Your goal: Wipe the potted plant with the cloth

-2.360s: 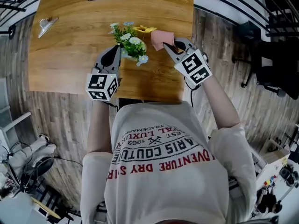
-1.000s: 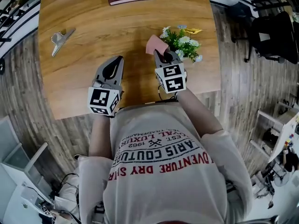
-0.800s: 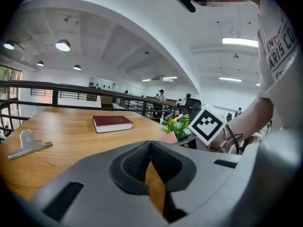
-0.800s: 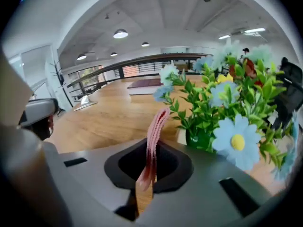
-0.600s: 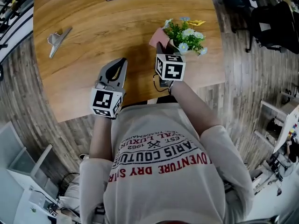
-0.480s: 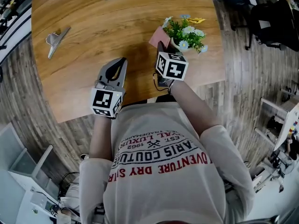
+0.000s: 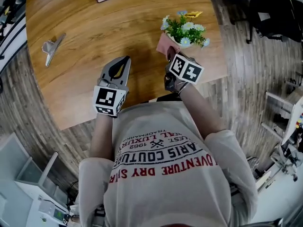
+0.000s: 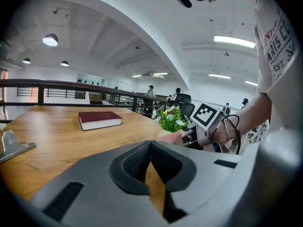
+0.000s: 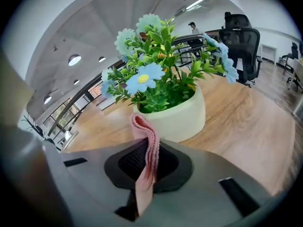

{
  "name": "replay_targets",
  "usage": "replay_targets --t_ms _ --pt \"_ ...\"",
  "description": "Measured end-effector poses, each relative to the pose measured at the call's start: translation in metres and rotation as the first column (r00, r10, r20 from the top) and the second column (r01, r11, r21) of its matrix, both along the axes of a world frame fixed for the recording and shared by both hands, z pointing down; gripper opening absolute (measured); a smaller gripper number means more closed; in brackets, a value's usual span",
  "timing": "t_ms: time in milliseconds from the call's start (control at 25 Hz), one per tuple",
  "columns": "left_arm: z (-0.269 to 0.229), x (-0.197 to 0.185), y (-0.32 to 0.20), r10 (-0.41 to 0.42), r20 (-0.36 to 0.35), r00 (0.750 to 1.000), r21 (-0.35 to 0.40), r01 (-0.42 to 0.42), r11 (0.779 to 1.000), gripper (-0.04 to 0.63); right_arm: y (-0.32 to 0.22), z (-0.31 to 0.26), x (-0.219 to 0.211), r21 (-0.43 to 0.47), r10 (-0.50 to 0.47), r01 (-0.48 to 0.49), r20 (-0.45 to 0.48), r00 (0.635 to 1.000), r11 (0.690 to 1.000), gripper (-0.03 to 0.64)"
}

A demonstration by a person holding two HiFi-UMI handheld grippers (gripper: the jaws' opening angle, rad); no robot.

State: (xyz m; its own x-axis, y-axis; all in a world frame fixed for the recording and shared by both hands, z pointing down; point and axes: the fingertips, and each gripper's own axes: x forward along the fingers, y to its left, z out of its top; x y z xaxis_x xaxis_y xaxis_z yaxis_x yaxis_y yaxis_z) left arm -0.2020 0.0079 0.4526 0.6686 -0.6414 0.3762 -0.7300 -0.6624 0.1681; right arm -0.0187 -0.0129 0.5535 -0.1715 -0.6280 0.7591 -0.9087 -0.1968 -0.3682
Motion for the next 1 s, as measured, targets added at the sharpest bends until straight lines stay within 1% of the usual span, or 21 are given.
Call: replay_targets --t_ms 160,360,480,560,680,720,760,800,880,1000 --pt "-0.001 0.011 -0.004 0.039 0.012 0.999 0.011 -0.039 0.999 0.016 0.006 0.001 0.008 0.009 -0.014 0.014 -0.028 1.000 1.000 0.037" --pt "0.006 0.023 -0.005 0.069 0.013 0.998 -0.003 -0.069 0.998 0.017 0.018 0.006 0.026 0.009 -0.028 0.029 -0.057 0.998 1.000 0.037" --pt "0.006 0.032 -0.005 0.083 0.013 0.996 -0.004 -0.083 0.997 0.017 0.024 0.005 0.039 0.013 -0.077 0.080 -0.127 0.989 0.997 0.037" --pt "0.004 0.040 -0.007 0.089 0.012 0.996 0.002 -0.089 0.996 0.017 0.024 0.000 0.047 0.024 -0.142 0.150 -0.205 0.968 0.988 0.037" --pt "0.001 0.050 -0.010 0.093 0.016 0.996 0.013 -0.093 0.996 0.017 0.023 -0.009 0.060 0.035 -0.248 0.276 -0.340 0.907 0.961 0.037" --pt "0.000 0.053 -0.011 0.089 0.019 0.996 0.014 -0.090 0.996 0.016 0.023 -0.011 0.065 0.032 -0.270 0.302 -0.371 0.889 0.953 0.037" --pt "0.000 0.056 -0.012 0.084 0.022 0.996 0.014 -0.084 0.996 0.017 0.023 -0.011 0.072 0.026 -0.280 0.313 -0.386 0.879 0.949 0.037" --pt "0.000 0.060 -0.014 0.079 0.023 0.997 0.011 -0.080 0.997 0.017 0.024 -0.010 0.080 0.020 -0.279 0.310 -0.383 0.881 0.951 0.037" --pt "0.000 0.071 -0.014 0.084 0.021 0.996 -0.003 -0.084 0.996 0.017 0.026 -0.007 0.097 0.007 -0.264 0.284 -0.351 0.898 0.959 0.037" --pt "0.007 0.097 -0.010 0.119 0.023 0.993 -0.038 -0.119 0.992 0.020 0.025 -0.003 0.122 -0.008 -0.254 0.267 -0.328 0.910 0.964 0.037"
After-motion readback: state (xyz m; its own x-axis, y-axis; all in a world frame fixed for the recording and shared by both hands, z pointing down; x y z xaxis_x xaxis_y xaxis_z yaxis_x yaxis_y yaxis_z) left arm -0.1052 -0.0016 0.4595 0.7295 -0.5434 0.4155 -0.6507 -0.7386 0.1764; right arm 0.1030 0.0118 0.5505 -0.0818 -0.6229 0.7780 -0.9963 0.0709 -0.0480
